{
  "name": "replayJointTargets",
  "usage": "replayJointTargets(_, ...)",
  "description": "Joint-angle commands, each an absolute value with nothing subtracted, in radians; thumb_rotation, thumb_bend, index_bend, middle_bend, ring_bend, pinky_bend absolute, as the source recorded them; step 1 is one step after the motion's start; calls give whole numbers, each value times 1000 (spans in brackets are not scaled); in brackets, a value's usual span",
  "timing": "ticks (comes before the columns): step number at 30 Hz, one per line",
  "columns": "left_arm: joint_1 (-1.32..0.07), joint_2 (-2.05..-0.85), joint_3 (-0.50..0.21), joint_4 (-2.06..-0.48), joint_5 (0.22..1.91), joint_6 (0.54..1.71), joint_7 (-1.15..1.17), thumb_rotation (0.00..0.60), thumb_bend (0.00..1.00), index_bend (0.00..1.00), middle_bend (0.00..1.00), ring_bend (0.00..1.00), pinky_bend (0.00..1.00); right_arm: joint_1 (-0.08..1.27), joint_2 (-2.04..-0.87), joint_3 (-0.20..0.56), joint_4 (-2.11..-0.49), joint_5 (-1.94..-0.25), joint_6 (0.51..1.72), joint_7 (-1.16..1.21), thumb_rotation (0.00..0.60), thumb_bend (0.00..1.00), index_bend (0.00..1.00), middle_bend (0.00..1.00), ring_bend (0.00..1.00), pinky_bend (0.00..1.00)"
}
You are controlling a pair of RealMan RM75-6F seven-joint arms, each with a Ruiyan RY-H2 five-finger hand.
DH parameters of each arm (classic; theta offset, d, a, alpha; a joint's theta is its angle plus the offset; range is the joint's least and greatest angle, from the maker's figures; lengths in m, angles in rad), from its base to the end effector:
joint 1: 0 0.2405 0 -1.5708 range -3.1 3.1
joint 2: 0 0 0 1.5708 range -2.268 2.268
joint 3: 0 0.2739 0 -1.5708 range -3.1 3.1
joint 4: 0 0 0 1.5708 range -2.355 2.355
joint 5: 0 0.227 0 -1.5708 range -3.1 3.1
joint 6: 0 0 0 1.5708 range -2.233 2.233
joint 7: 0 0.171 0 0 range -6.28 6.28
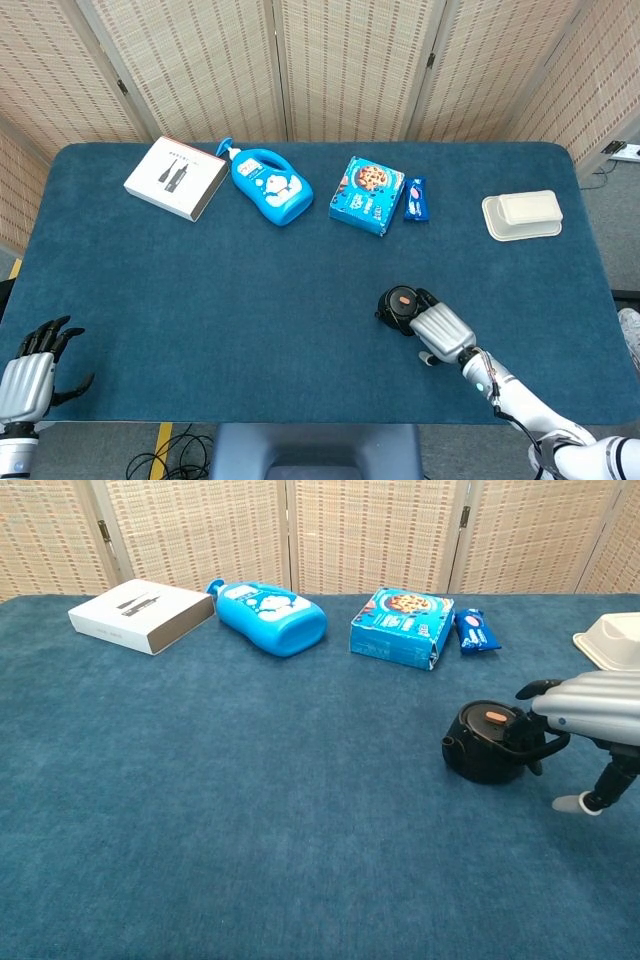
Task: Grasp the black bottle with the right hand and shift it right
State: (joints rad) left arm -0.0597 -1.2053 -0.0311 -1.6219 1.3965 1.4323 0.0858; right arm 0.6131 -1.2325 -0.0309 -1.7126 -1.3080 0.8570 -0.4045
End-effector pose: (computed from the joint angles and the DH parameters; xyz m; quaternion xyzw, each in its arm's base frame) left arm -0.3483 0.1957 0.1141 -0.5729 -0.4434 -0.3435 0.5976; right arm -0.2276 -0.2998 0.0020 0.8415 -0.3228 0.2250 0.3702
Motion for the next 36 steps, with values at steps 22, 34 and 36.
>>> replayJointTargets(22,-58,-1200,-28,-1627,1381,1417,89,600,273,261,122,109,145,674,-1232,13,-1695,-1252,766,-309,600,188,754,777,662,0)
replayJointTargets(34,-53,-1193,-28,-1631,1377,1421,90,600,274,261,122,109,145,724,-1228,44,-1691,-1229,722,-268,600,18,880,920,786,3)
replayJointTargets(36,-53,-1193,-27,-1632,1378,1421,90,600,274,261,122,109,145,726,-1228,42,-1691,-1223,715,-256,600,2,906,940,806,14)
